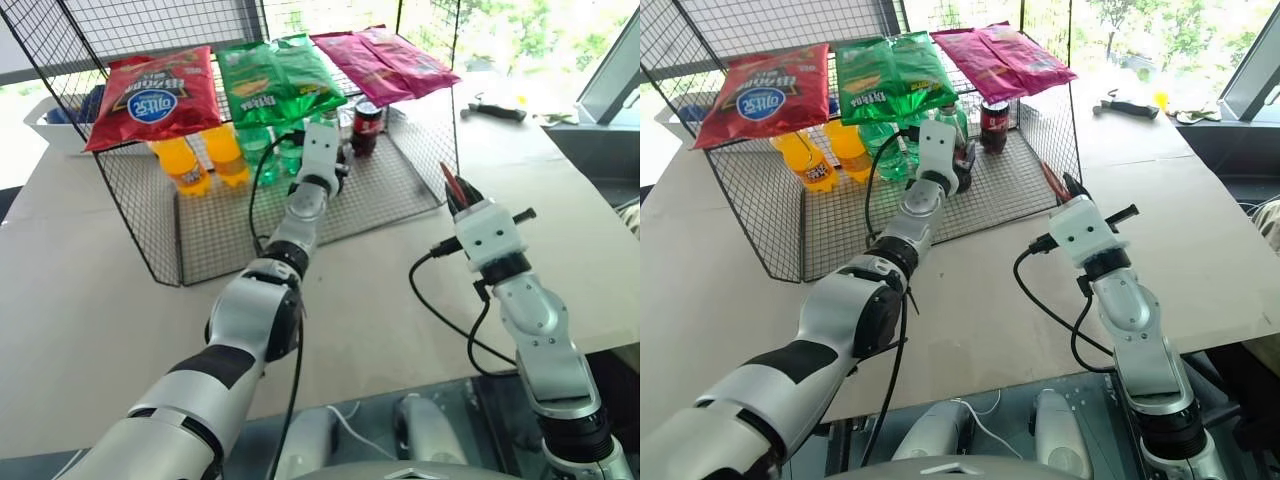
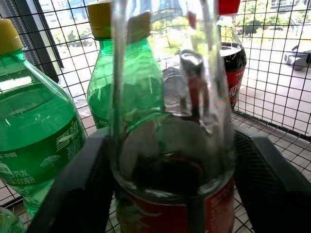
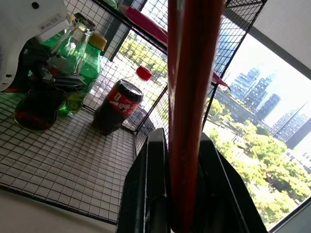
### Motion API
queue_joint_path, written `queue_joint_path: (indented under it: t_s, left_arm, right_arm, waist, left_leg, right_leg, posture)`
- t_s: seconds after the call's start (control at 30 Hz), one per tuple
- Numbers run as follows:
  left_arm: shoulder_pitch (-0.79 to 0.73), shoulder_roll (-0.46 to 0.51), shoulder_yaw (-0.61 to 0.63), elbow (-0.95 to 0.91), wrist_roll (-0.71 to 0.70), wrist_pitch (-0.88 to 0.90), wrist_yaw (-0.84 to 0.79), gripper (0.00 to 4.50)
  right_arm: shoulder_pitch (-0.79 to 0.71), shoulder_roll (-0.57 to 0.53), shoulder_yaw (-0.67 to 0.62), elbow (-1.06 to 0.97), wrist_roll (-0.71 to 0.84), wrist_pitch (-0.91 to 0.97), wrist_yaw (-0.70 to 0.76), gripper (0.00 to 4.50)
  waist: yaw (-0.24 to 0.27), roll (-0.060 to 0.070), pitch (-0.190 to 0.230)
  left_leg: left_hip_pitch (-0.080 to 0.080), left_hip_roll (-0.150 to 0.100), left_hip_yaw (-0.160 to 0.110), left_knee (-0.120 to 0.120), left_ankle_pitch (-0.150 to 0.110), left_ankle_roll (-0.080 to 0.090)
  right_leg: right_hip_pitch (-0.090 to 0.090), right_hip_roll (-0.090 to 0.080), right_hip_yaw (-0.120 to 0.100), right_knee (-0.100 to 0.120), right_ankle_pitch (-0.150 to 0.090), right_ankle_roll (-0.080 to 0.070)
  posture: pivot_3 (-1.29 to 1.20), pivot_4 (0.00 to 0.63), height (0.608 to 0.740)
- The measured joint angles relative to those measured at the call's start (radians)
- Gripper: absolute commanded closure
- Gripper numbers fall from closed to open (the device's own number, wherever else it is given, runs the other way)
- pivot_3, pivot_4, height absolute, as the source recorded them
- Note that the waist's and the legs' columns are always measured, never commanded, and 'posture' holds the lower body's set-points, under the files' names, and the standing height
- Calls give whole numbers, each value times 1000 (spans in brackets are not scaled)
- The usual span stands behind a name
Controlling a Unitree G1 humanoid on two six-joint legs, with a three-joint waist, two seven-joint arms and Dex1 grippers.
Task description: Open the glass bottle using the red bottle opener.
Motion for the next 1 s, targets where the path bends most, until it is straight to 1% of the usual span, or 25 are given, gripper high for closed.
queue_joint_path:
  t_s: [0.13,0.2,0.3,0.33,0.37,0.43,0.47,0.57,0.6,0.67,0.73,0.83,1.0]
  left_arm:
    - [0,-2,11,0,0,0,-6,1952]
    - [5,-3,15,-9,-7,0,-35,1952]
    - [42,-8,20,-64,-26,-4,-113,1952]
    - [85,-13,18,-136,-41,0,-164,1952]
    - [88,-13,17,-142,-43,0,-167,1952]
    - [185,-14,-1,-300,-60,37,-254,1952]
    - [243,-3,-19,-419,-73,88,-292,1952]
    - [467,70,-92,-854,-126,309,-447,1952]
    - [520,92,-109,-964,-150,383,-492,1952]
    - [582,136,-131,-1113,-182,499,-547,1952]
    - [640,186,-150,-1259,-225,623,-602,1952]
    - [700,254,-166,-1425,-298,771,-677,1952]
    - [765,281,-194,-1549,-363,877,-723,1952]
  right_arm:
    - [0,0,-7,0,-2,0,7,4500]
    - [0,-1,-19,0,-1,0,9,4500]
    - [-10,-5,-41,1,-2,-1,10,4500]
    - [-20,-11,-43,1,-1,-2,12,4500]
    - [-20,-12,-44,1,-1,-2,12,4500]
    - [-27,-23,-57,1,-1,-3,19,4500]
    - [-33,-27,-62,3,0,-3,24,4500]
    - [-54,-57,-105,13,9,-6,35,4500]
    - [-60,-67,-125,19,11,-7,38,4500]
    - [-74,-73,-136,30,14,-11,44,4500]
    - [-91,-80,-142,44,19,-20,53,4500]
    - [-121,-93,-160,61,26,-29,56,4500]
    - [-146,-99,-164,90,32,-39,56,4500]
  waist:
    - [0,0,0]
    - [1,0,0]
    - [1,0,0]
    - [1,0,0]
    - [-1,0,0]
    - [-3,0,0]
    - [-7,0,0]
    - [-21,1,0]
    - [-23,0,0]
    - [-22,0,0]
    - [-22,0,0]
    - [-21,0,0]
    - [-18,0,0]
  left_leg:
    - [0,0,0,0,0,0]
    - [0,0,0,0,0,0]
    - [0,0,0,0,0,0]
    - [0,0,0,0,0,0]
    - [0,0,0,0,0,0]
    - [0,0,0,0,0,0]
    - [0,0,0,-1,0,0]
    - [0,2,-2,-2,0,0]
    - [0,3,-2,-2,0,0]
    - [1,3,-2,0,0,0]
    - [1,3,-2,1,0,0]
    - [2,3,-1,2,0,0]
    - [2,3,-1,2,0,0]
  right_leg:
    - [0,0,0,0,0,0]
    - [0,0,0,0,0,0]
    - [0,0,0,0,0,0]
    - [0,0,0,0,0,0]
    - [0,0,0,0,0,0]
    - [-1,0,1,0,0,0]
    - [-1,0,2,0,0,0]
    - [-2,0,5,0,0,0]
    - [-2,0,5,1,0,0]
    - [-2,1,5,2,0,0]
    - [-2,1,5,5,0,0]
    - [-1,1,5,6,0,0]
    - [-1,1,5,6,0,0]
  posture:
    - [0,150,740]
    - [0,150,740]
    - [0,150,740]
    - [0,150,740]
    - [0,150,740]
    - [0,150,740]
    - [0,150,740]
    - [0,150,740]
    - [0,150,740]
    - [0,150,740]
    - [0,150,740]
    - [0,150,740]
    - [0,150,740]
